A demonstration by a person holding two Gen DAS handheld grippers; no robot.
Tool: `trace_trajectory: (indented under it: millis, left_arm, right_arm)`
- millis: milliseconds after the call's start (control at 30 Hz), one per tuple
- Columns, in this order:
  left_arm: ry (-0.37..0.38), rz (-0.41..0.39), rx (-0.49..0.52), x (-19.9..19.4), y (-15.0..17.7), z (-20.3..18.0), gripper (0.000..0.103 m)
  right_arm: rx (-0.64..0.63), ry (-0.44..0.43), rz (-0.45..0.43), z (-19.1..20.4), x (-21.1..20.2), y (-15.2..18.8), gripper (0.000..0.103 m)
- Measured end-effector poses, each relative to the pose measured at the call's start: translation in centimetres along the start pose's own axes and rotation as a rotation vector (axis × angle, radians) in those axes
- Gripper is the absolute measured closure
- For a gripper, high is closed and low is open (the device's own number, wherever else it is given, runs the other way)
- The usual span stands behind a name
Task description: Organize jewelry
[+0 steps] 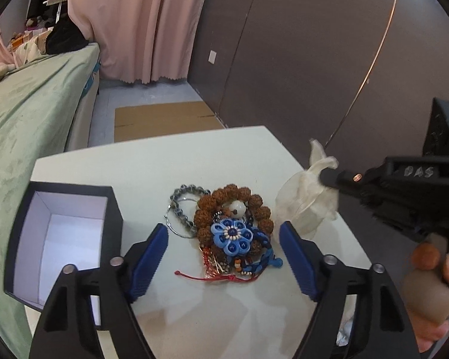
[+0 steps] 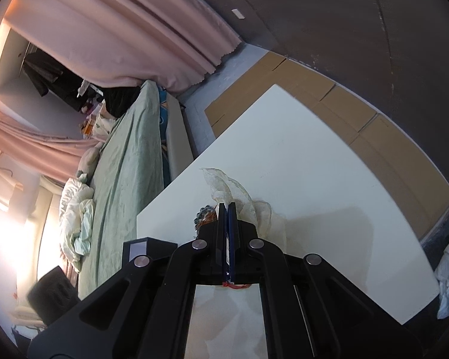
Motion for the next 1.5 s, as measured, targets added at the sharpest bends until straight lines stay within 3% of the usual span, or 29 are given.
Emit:
trace_trajectory:
  millis: [267,433,600,1000,1500]
  left_arm:
    - [-0.042,0.043,0.070,2.7,1.6,-1.4,0.047]
    - [-0.110,0.056,0.134,4.2,2.5,-1.7,0.055]
    - [-0.149,0.043,0.168,4.1,2.4,-1.5,0.071]
    - [-0.130,-0.007,0.133,1.7,1.1,-0.7,0.074]
    - [-0.142,-0.143,0.012,-5.6,-3.4,4.1,0.074]
  right_arm:
    - [0.007,-0.007,0.000,-0.8,-0.7,-0.8,0.100]
    - [0.010,0.008,0.004,-1.4,-0.7,-0.9,0.100]
    - [0.005,0.018,0.012,-1.6,-0.3,-0.7,0.100]
    - [-0.059,-0.046,0.008,1.4,0.2,-0.3,0.100]
    - [-0.160,-0.252,-0.005,9.1,0.9,2.2,0.100]
Point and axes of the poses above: each gripper's, at about its wrist camera, not at the fingertips, and x roughly the way its jaws point, z to its left, y to its underside, the point moved 7 cm from there along x, roughly the way its jaws point, and after that the axes turned 11 degrees about -z, right-handed, at the moved point
